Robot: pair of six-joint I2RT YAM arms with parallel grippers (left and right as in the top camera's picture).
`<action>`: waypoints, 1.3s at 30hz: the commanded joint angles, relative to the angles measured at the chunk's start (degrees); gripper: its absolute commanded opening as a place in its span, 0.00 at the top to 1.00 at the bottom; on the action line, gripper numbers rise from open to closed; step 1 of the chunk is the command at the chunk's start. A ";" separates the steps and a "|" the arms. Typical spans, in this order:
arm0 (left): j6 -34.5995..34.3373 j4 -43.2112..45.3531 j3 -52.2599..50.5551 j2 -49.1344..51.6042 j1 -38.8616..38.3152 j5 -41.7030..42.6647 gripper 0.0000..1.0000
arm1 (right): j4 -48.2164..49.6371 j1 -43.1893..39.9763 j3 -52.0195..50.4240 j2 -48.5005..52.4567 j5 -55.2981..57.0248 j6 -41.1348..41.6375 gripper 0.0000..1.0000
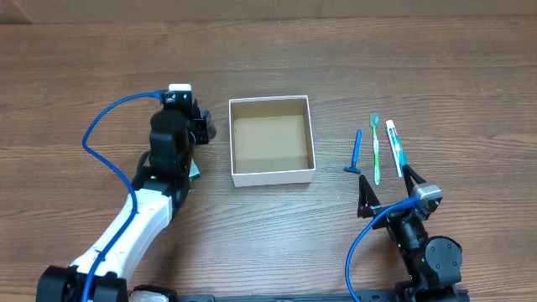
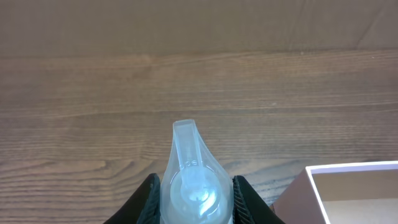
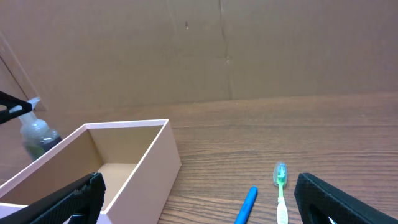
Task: Pack container
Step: 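Lower the left gripper and grasp the soap pump bottle by its pump, then lift the bottle with the left gripper and carry it over the box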
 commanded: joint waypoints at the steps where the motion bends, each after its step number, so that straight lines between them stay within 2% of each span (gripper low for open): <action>1: -0.20 -5.11 7.50 -3.89 0.31 0.66 0.79 | 0.31 -0.37 -0.59 -0.61 0.31 -0.37 0.00; 10: -0.39 -18.16 19.06 -5.11 0.22 5.62 0.79 | 0.31 -0.37 -0.59 -0.61 0.31 -0.37 0.00; 22: -1.38 -33.11 35.04 -5.16 -3.98 5.07 0.81 | 0.31 -0.37 -0.59 -0.61 0.31 -0.37 0.00; 30: -8.52 -37.51 39.80 -5.14 -9.42 4.90 0.83 | 0.31 -0.37 -0.59 -0.61 0.31 -0.37 0.00; 39: -17.25 -37.68 39.80 -1.40 -16.00 -1.92 0.83 | 0.31 -0.37 -0.59 -0.61 0.31 -0.37 0.00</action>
